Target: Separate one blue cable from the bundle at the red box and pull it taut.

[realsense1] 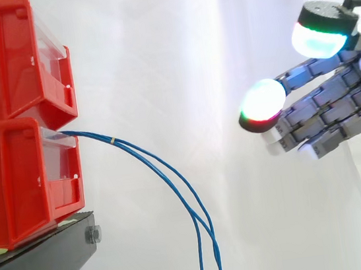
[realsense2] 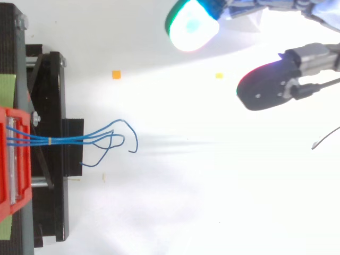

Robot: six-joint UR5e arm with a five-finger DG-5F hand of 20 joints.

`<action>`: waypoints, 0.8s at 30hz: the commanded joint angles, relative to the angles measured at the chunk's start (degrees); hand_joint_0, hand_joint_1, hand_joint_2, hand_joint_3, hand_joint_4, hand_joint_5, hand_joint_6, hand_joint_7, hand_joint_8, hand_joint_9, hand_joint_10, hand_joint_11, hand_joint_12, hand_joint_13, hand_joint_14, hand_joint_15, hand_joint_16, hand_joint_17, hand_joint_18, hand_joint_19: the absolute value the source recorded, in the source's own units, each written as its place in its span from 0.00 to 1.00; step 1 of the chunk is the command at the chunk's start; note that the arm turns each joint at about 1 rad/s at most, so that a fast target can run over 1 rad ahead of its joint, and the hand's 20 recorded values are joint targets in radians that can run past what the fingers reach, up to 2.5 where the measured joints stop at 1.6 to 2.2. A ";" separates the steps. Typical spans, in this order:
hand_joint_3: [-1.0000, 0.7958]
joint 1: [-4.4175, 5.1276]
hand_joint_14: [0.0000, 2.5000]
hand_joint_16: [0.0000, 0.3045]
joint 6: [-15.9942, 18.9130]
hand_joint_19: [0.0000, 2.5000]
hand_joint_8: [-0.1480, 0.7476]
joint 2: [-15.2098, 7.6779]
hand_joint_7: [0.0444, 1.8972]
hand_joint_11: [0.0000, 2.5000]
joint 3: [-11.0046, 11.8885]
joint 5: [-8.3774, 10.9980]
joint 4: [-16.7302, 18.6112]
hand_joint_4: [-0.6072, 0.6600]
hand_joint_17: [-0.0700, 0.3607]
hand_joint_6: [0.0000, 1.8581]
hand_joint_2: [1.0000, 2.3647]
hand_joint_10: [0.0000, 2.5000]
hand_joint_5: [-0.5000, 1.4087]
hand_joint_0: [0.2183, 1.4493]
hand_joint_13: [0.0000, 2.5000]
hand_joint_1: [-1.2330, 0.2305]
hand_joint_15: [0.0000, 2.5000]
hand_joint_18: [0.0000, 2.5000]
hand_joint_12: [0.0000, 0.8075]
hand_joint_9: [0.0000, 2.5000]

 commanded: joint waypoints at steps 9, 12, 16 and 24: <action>0.28 0.04 0.00 0.17 -1.69 0.17 0.54 -2.63 0.39 0.12 2.40 -0.43 1.52 0.69 0.43 0.27 0.00 0.00 0.14 0.28 0.07 0.42 0.06 0.11 0.46 0.12; 0.28 -0.14 0.00 0.17 -1.25 0.17 0.54 -3.51 0.39 0.12 2.40 -0.70 1.96 0.68 0.43 0.27 0.00 0.00 0.14 0.28 0.07 0.42 0.06 0.11 0.46 0.12; 0.28 -0.31 0.00 0.17 0.95 0.17 0.55 -6.50 0.39 0.12 3.63 -2.10 4.25 0.69 0.43 0.27 0.00 0.00 0.14 0.28 0.07 0.42 0.07 0.11 0.46 0.13; 0.28 -0.31 0.00 0.17 0.95 0.17 0.55 -8.78 0.39 0.12 6.62 -2.81 4.34 0.69 0.43 0.27 0.00 0.00 0.14 0.28 0.07 0.42 0.06 0.11 0.46 0.13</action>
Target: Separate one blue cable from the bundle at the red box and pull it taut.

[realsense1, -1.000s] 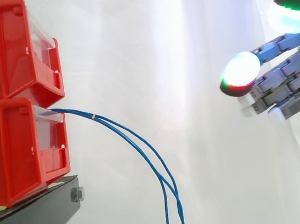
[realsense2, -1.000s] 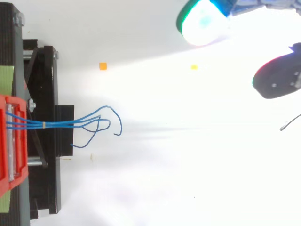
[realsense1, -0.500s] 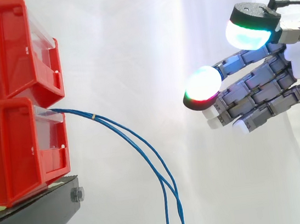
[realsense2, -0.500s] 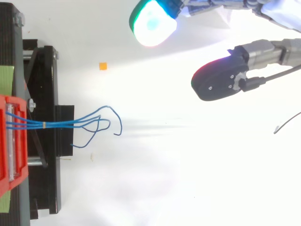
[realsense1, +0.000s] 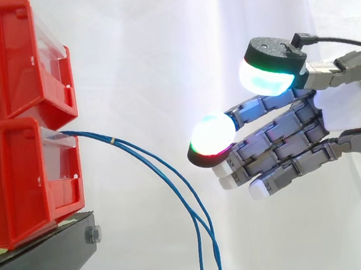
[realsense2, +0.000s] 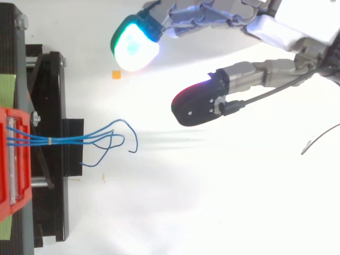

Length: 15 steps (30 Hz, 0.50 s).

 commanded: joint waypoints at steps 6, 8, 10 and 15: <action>0.28 0.07 0.00 0.17 -0.47 0.17 0.55 -1.73 0.39 0.12 0.74 -0.32 1.46 0.69 0.43 0.27 0.00 0.00 0.14 0.28 0.07 0.42 0.06 0.11 0.46 0.13; 0.28 -0.02 0.00 0.17 -0.38 0.17 0.55 -2.78 0.39 0.12 1.10 -0.41 2.34 0.69 0.43 0.27 0.00 0.00 0.14 0.28 0.07 0.42 0.07 0.11 0.46 0.13; 0.28 0.07 0.00 0.17 -0.47 0.17 0.55 -2.87 0.39 0.12 1.53 -0.41 2.42 0.69 0.43 0.27 0.00 0.00 0.14 0.28 0.07 0.42 0.07 0.11 0.46 0.13; 0.28 -0.02 0.00 0.17 0.23 0.17 0.55 -6.30 0.39 0.12 3.64 -2.17 2.95 0.69 0.43 0.27 0.00 0.00 0.14 0.28 0.07 0.42 0.06 0.11 0.46 0.13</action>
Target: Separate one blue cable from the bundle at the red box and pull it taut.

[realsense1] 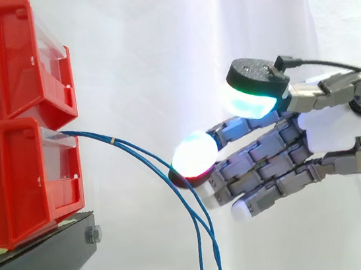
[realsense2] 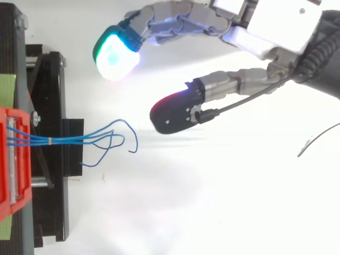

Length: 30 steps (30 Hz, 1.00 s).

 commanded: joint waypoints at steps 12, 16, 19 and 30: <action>0.28 0.17 0.00 0.17 3.28 0.17 0.55 -4.36 0.39 0.12 3.94 -3.87 1.50 0.69 0.43 0.27 0.00 0.00 0.14 0.28 0.07 0.42 0.06 0.11 0.46 0.13; 0.28 0.26 0.00 0.17 3.28 0.17 0.55 -4.36 0.39 0.13 3.94 -4.23 1.94 0.69 0.43 0.27 0.00 0.00 0.14 0.28 0.07 0.42 0.06 0.11 0.46 0.13; 0.28 0.26 0.00 0.17 3.46 0.17 0.55 -5.41 0.39 0.13 4.03 -4.58 2.29 0.69 0.43 0.27 0.00 0.00 0.14 0.28 0.07 0.43 0.07 0.11 0.46 0.14; 0.28 0.26 0.00 0.17 7.24 0.17 0.56 -8.58 0.39 0.13 6.93 -7.74 3.26 0.70 0.43 0.27 0.00 0.00 0.14 0.28 0.09 0.43 0.07 0.13 0.46 0.15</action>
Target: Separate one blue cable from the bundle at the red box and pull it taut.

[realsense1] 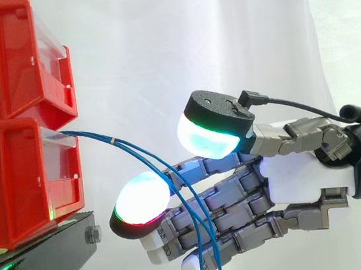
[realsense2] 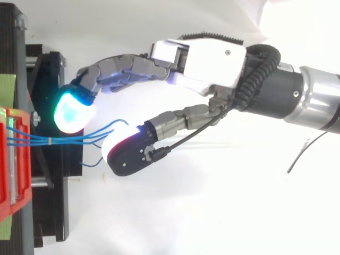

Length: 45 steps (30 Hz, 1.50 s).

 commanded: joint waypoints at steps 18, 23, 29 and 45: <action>0.28 -0.63 0.00 0.17 5.83 0.18 0.57 -1.05 0.39 0.14 0.15 -3.79 0.53 0.72 0.43 0.27 0.00 0.00 0.15 0.29 0.12 0.43 0.08 0.16 0.47 0.18; 0.28 -0.71 0.00 0.17 6.35 0.18 0.57 -2.28 0.40 0.14 0.50 -4.32 1.85 0.72 0.43 0.27 0.00 0.00 0.15 0.29 0.12 0.43 0.08 0.16 0.47 0.18; 0.28 -0.89 0.00 0.17 9.17 0.18 0.57 -3.77 0.40 0.14 2.35 -5.55 1.94 0.73 0.43 0.27 0.00 0.00 0.15 0.29 0.13 0.43 0.08 0.17 0.47 0.19; 0.29 -1.51 0.00 0.17 9.52 0.19 0.58 -3.77 0.44 0.17 6.30 -7.22 -4.56 0.75 0.43 0.27 0.00 0.00 0.16 0.31 0.15 0.42 0.09 0.19 0.47 0.22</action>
